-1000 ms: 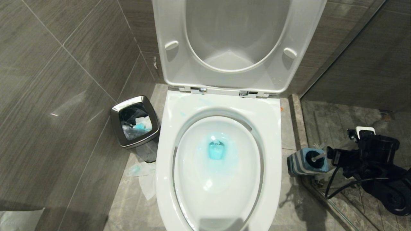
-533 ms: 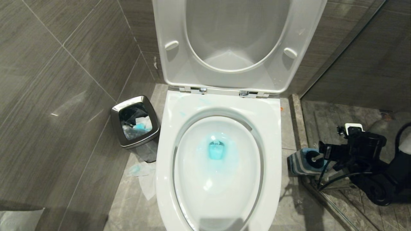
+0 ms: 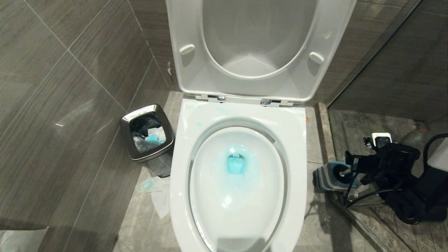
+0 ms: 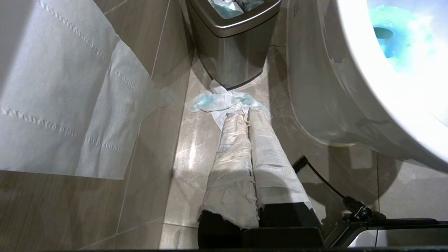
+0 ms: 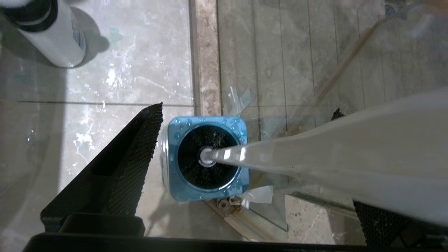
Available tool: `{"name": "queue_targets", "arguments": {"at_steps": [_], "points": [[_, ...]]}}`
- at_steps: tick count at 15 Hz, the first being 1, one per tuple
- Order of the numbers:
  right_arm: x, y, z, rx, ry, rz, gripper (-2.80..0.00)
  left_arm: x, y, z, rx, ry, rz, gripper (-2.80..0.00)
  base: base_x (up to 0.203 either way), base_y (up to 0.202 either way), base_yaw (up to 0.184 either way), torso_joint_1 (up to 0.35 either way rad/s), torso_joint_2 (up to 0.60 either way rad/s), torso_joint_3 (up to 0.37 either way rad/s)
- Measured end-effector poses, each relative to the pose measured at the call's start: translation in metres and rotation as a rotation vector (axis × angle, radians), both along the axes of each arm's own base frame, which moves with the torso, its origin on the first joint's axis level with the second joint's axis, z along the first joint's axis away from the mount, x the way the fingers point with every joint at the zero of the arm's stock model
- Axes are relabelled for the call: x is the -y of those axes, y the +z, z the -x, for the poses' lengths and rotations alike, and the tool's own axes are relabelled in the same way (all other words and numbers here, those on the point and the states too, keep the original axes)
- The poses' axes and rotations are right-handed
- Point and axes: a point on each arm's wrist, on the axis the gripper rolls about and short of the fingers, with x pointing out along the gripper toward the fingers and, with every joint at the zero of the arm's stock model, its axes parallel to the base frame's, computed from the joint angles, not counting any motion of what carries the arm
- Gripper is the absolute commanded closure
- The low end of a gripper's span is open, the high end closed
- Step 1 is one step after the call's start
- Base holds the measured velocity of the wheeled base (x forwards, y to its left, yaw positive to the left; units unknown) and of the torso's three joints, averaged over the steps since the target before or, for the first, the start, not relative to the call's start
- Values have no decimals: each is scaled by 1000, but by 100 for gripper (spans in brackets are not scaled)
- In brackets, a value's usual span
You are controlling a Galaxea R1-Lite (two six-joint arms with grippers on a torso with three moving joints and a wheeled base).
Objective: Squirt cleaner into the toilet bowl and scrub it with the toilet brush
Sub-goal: Scrub the toilet bowl
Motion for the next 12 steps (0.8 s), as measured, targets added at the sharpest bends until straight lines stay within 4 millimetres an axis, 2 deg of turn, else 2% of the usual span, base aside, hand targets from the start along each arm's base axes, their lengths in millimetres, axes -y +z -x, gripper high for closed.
{"name": "queue_targets", "arguments": {"at_steps": [6,12], "points": [[3,10,0,27,-6,9,-280,0,0,0,0,0,0,0,0,0,0,0,0,0],[6,6,-2,12,3,9,-280,0,0,0,0,0,0,0,0,0,0,0,0,0]]}}
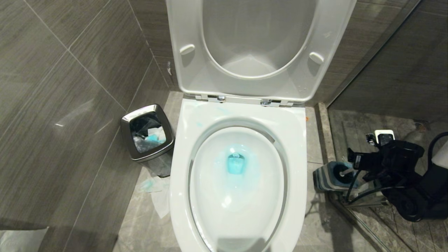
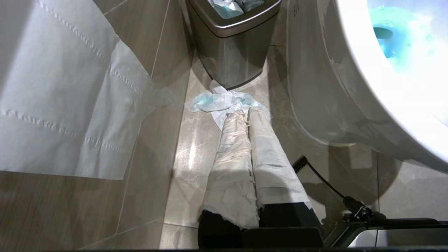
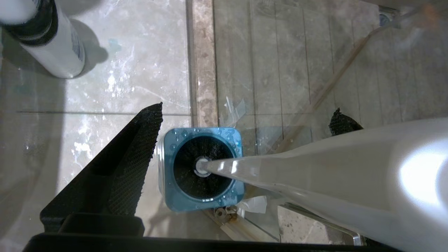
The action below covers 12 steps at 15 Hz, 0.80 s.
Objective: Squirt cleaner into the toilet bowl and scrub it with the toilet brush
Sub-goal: Scrub the toilet bowl
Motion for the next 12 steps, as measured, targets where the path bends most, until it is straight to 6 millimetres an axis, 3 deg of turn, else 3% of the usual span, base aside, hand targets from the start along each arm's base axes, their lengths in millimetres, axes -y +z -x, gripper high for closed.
{"name": "queue_targets", "arguments": {"at_steps": [10,11,12], "points": [[5,-10,-18,-19,-2,23,-280,0,0,0,0,0,0,0,0,0,0,0,0,0],[5,-11,-19,-17,-2,24,-71,0,0,0,0,0,0,0,0,0,0,0,0,0],[6,-11,-20,-18,-2,25,0,0,0,0,0,0,0,0,0,0,0,0,0,0]]}}
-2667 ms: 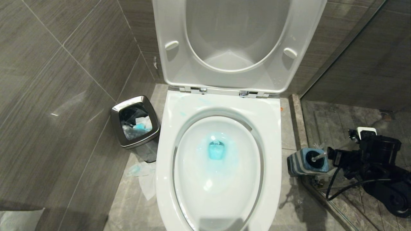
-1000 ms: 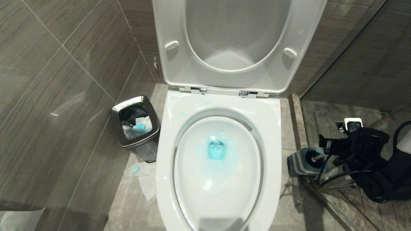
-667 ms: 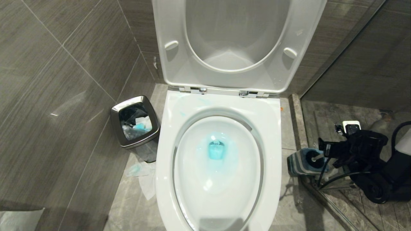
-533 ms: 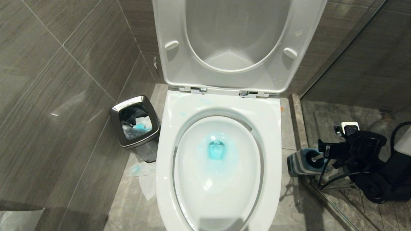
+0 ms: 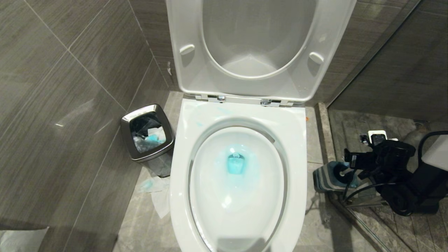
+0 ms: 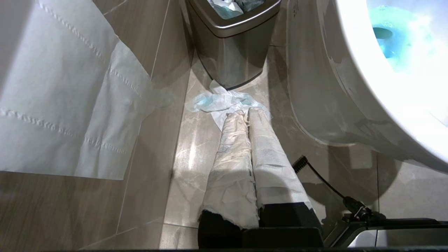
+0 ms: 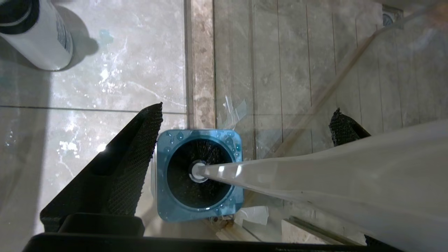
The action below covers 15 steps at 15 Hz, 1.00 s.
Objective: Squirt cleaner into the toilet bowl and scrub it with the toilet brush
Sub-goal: Scrub the toilet bowl
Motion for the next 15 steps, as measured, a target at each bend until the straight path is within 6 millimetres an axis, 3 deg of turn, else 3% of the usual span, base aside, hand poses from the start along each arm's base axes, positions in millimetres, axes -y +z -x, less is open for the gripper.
{"name": "queue_targets", "arguments": {"at_steps": [15], "points": [[0,12,-6,84,17,29,0,0,0,0,0,0,0,0,0,0,0,0,0,0]]}}
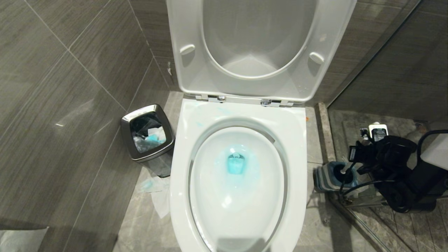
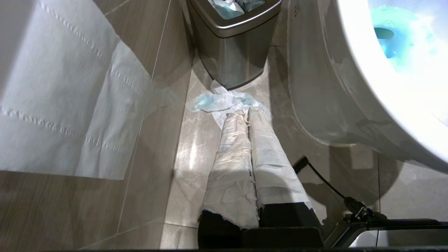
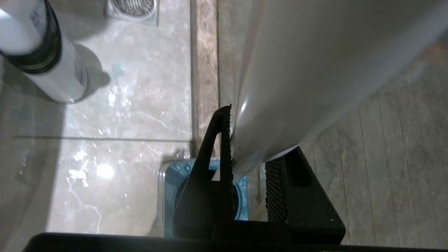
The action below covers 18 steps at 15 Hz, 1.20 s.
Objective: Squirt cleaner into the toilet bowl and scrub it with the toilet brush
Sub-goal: Scrub the toilet bowl
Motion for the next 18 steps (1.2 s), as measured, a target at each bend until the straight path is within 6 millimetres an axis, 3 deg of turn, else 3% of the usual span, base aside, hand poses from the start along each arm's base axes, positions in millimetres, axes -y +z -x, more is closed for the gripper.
{"name": "queue_targets", "arguments": {"at_steps": [7,18], "points": [[-2,13,11,24,37,-3,0,0,0,0,-1,0,1,0,0,0,0,0,0,0],[-6,71,46,149,53,-5,0,0,0,0,-1,0,0,0,0,0,0,0,0,0]]}}
